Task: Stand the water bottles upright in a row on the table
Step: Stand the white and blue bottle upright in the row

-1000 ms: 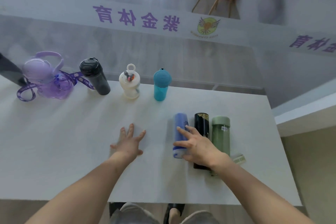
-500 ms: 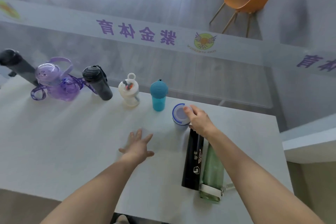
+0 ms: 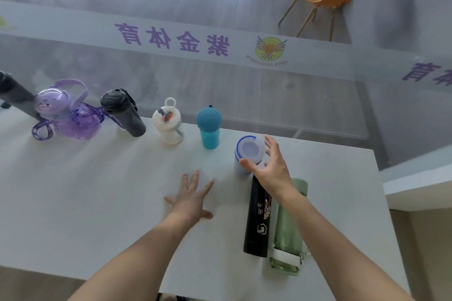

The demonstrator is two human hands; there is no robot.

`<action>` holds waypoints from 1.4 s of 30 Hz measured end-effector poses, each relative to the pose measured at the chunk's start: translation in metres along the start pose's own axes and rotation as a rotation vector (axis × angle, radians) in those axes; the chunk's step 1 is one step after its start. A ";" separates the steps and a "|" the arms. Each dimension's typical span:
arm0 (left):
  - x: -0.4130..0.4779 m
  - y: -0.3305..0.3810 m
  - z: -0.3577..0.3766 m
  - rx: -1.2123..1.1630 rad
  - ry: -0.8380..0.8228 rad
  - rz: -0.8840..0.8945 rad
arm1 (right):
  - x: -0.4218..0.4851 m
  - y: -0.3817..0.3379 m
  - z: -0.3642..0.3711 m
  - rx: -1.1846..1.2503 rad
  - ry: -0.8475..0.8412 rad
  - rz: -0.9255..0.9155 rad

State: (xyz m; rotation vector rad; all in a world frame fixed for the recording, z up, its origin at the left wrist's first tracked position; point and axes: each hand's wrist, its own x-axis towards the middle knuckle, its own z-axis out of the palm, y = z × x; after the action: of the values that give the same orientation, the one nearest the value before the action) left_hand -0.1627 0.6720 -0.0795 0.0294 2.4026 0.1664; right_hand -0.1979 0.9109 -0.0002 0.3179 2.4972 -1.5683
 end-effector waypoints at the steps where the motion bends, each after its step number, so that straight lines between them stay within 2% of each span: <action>1: 0.001 0.003 -0.001 -0.004 -0.009 0.014 | 0.000 0.005 0.001 -0.033 -0.019 -0.019; 3: 0.004 0.008 -0.002 0.002 -0.043 0.013 | 0.001 0.013 0.006 -0.051 -0.031 -0.048; 7: 0.012 0.010 0.001 -0.018 -0.085 -0.003 | 0.009 0.015 0.014 0.025 0.057 -0.107; 14: 0.012 0.009 0.000 -0.041 -0.094 -0.001 | 0.046 0.015 0.015 0.075 0.128 -0.149; 34: 0.012 0.009 -0.001 -0.029 -0.105 -0.001 | 0.076 0.012 0.016 -0.004 0.141 -0.167; 42: 0.015 0.007 0.001 -0.031 -0.098 0.001 | 0.074 0.016 0.012 0.009 0.107 -0.093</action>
State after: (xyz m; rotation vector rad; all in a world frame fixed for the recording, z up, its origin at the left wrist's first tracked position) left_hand -0.1731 0.6803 -0.0893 0.0234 2.3019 0.1978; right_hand -0.2645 0.9133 -0.0380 0.2981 2.6216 -1.6395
